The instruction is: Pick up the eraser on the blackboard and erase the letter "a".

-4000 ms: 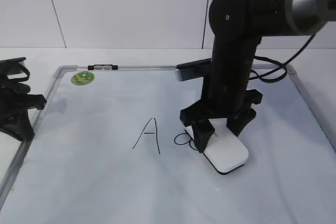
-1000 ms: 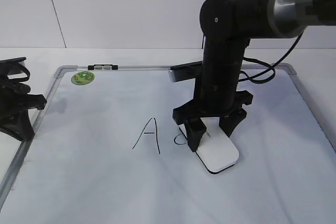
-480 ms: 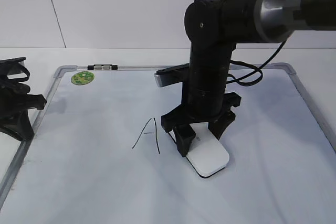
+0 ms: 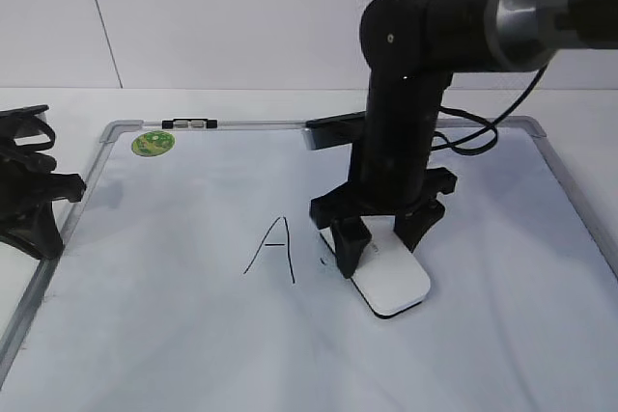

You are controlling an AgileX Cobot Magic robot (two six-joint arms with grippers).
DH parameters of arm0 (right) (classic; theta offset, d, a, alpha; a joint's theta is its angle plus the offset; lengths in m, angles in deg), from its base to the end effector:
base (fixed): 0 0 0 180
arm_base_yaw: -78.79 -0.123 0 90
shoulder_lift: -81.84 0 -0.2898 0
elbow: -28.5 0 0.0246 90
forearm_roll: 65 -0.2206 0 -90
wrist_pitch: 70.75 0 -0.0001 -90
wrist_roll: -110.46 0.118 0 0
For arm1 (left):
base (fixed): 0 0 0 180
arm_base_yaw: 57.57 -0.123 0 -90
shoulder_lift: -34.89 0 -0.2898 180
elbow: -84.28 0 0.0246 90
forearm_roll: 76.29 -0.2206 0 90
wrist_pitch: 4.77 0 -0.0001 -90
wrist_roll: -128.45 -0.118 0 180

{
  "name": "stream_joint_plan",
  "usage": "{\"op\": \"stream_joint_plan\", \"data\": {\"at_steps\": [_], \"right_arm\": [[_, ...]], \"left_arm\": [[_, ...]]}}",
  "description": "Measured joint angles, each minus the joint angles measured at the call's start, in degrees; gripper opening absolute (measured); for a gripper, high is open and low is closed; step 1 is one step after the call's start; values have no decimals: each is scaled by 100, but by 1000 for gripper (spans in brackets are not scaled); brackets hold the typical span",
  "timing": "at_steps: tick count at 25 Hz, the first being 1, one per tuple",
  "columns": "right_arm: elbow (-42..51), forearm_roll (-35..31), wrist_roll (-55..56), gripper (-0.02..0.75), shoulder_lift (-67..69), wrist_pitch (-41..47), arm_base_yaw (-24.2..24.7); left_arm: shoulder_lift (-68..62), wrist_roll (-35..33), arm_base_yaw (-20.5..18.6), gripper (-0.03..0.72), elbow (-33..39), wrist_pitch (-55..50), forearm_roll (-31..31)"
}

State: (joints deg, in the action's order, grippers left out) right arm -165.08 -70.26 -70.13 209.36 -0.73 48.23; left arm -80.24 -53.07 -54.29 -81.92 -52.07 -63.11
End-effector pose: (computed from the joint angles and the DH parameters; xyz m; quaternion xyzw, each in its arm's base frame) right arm 0.3221 0.2020 0.1685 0.2515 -0.9663 -0.0322 0.0443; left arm 0.3176 -0.0380 0.1499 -0.0334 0.9951 -0.0873 0.0313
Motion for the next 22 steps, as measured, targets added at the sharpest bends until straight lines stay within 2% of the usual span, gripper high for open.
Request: {"op": "stream_joint_plan", "data": {"at_steps": [4, 9, 22], "right_arm": [[-10, -24, 0, 541, 0, 0, 294], [-10, -120, -26, 541, 0, 0, 334], [-22, 0, -49, 541, 0, -14, -325]], "left_arm": [[0, 0, 0, 34, 0, 0, 0], [0, 0, 0, 34, 0, 0, 0], [0, 0, 0, 34, 0, 0, -10]]}}
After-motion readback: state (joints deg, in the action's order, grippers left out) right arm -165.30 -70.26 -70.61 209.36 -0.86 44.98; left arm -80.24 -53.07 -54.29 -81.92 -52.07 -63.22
